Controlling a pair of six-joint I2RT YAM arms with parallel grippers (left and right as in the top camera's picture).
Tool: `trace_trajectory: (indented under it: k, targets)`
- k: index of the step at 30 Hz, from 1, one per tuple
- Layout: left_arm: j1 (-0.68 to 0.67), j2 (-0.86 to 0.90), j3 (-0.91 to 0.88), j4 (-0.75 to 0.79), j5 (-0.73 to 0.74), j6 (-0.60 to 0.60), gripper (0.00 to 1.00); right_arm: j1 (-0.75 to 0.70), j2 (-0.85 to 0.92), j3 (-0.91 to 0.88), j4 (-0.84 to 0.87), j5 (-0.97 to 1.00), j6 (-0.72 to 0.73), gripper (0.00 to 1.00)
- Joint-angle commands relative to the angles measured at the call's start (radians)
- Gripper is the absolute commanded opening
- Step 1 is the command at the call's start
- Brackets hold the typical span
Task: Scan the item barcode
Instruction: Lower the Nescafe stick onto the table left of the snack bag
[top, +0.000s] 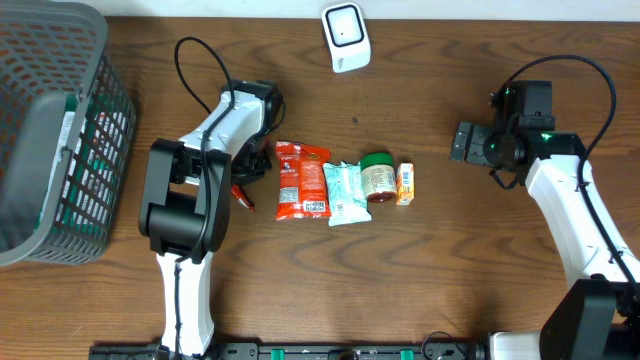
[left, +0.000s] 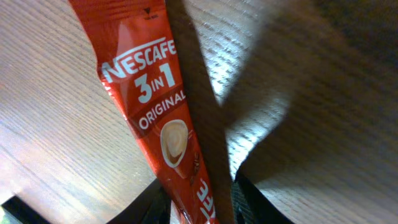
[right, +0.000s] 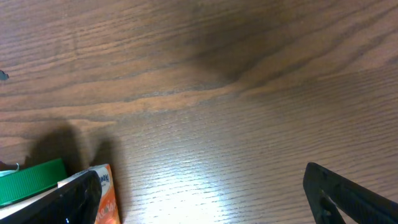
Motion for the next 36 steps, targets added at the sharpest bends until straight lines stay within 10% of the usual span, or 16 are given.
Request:
trace_trajectory:
  k: [1, 19, 28, 36]
  targets:
    - [0.001, -0.013, 0.013, 0.01, 0.027, 0.0, 0.35, -0.003, -0.015, 0.012, 0.0, 0.008, -0.007, 0.99]
    - [0.002, -0.051, 0.036, -0.002, 0.027, 0.003, 0.36, -0.003, -0.015, 0.012, 0.0, 0.008, -0.007, 0.99]
    - [0.002, -0.051, 0.036, 0.0, 0.027, 0.002, 0.08, -0.003, -0.015, 0.012, 0.0, 0.008, -0.007, 0.99]
    - [0.001, -0.051, 0.036, 0.003, 0.007, -0.001, 0.07, -0.003, -0.015, 0.012, 0.0, 0.008, -0.007, 0.99]
